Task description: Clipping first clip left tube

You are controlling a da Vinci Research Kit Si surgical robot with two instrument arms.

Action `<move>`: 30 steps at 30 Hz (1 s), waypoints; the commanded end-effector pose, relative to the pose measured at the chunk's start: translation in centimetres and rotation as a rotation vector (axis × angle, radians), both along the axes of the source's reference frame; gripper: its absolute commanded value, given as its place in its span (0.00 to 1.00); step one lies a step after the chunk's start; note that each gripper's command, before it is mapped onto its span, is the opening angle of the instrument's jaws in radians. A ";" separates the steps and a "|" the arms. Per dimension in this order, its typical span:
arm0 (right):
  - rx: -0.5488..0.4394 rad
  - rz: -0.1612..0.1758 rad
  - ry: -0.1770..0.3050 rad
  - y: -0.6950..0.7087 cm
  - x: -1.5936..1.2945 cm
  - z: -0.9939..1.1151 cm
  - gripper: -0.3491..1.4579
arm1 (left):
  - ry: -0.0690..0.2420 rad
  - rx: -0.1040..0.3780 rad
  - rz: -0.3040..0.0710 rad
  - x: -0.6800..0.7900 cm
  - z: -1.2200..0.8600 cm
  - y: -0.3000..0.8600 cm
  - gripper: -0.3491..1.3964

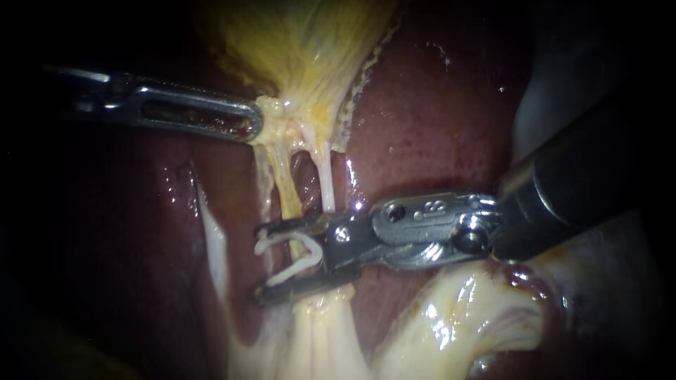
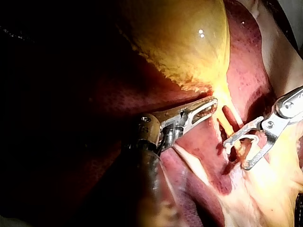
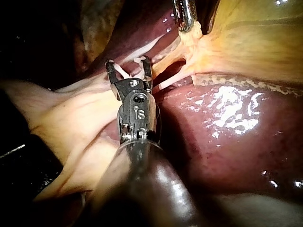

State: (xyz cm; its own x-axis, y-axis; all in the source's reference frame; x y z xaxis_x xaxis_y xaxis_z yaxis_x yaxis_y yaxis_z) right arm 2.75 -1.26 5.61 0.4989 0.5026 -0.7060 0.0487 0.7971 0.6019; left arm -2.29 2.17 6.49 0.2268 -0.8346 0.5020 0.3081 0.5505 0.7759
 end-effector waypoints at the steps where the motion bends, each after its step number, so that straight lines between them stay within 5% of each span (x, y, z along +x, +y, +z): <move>1: 0.000 0.000 0.000 0.00 0.00 0.00 0.47 | -0.001 0.000 0.001 0.00 0.00 0.00 0.00; 9: 0.008 0.007 0.025 0.02 -0.07 -0.14 0.47 | -0.001 0.000 0.001 0.01 -0.01 0.00 0.00; 14: 0.092 -0.049 0.103 0.11 -0.28 -0.33 0.46 | -0.001 0.000 0.001 0.01 -0.01 0.00 0.00; 18: 0.187 -0.054 0.153 0.20 -0.48 -0.42 0.45 | -0.001 0.000 0.001 0.01 -0.01 0.00 0.00; 30: 0.265 -0.020 0.134 0.37 -0.83 -0.24 0.45 | -0.001 0.000 0.002 0.02 0.00 0.00 0.00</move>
